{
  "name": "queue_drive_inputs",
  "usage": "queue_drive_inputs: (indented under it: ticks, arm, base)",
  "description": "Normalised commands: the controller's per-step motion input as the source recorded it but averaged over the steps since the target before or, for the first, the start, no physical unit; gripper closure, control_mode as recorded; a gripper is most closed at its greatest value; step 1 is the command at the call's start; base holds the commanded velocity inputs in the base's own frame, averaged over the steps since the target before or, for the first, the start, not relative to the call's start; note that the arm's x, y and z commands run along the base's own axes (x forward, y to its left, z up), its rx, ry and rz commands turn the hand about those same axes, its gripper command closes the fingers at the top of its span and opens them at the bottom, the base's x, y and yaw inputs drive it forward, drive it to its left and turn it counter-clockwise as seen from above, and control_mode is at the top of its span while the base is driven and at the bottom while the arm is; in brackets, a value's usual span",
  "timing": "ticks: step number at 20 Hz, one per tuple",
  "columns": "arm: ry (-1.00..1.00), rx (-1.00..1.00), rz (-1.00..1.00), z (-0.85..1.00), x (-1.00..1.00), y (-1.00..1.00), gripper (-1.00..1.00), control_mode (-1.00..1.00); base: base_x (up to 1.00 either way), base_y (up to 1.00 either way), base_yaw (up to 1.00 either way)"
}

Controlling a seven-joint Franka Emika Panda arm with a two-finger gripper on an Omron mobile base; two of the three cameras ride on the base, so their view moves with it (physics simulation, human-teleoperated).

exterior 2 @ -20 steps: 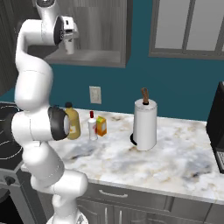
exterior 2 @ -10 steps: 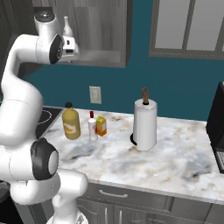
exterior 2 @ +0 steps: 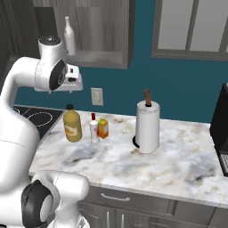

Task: Sort all alcoholic drinks to one cabinet, and non-alcoholic drinks to the other.

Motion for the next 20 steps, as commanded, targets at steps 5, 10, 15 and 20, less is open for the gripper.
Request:
queue_drive_inputs:
  ticks: [5,10,15,20]
  arm:
    - [0.13,-0.01,-0.03,-0.71,-0.10,-0.20,-1.00,-1.00]
    - [0.03,-0.03,0.00,-0.70,0.00,-0.21,-1.00,-1.00]
    - [0.00,-0.04,0.00,-0.73,0.00,-0.24,-1.00,-1.00]
    - [0.00,-0.04,0.00,-0.71,0.00,-0.20,-1.00,-1.00]
  base:
    - [0.00,0.00,0.00]
    - [0.00,0.00,0.00]
    - [0.00,0.00,0.00]
    - [0.00,0.00,0.00]
